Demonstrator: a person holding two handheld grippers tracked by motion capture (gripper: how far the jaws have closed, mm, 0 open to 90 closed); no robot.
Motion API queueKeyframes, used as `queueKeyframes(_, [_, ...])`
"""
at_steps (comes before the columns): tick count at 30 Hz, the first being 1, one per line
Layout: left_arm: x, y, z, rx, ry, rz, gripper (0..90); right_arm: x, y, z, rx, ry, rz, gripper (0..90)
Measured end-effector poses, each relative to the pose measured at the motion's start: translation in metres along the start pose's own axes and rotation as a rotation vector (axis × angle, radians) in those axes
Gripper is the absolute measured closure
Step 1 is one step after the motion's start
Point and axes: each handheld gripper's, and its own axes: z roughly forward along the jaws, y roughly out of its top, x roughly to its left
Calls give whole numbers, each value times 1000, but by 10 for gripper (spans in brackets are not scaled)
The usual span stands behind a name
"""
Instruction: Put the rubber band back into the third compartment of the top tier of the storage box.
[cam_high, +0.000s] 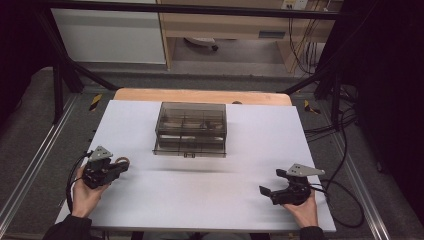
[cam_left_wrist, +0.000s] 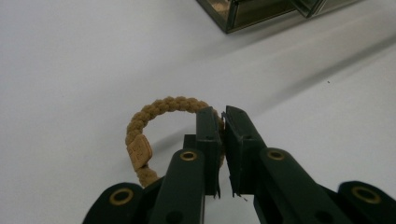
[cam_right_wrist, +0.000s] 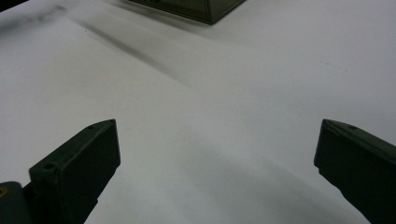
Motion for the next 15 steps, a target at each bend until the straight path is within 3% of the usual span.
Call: queueKeyframes(15, [-9,8,-8,-30,-16,13,840,0,0,0,1,-2,0,9])
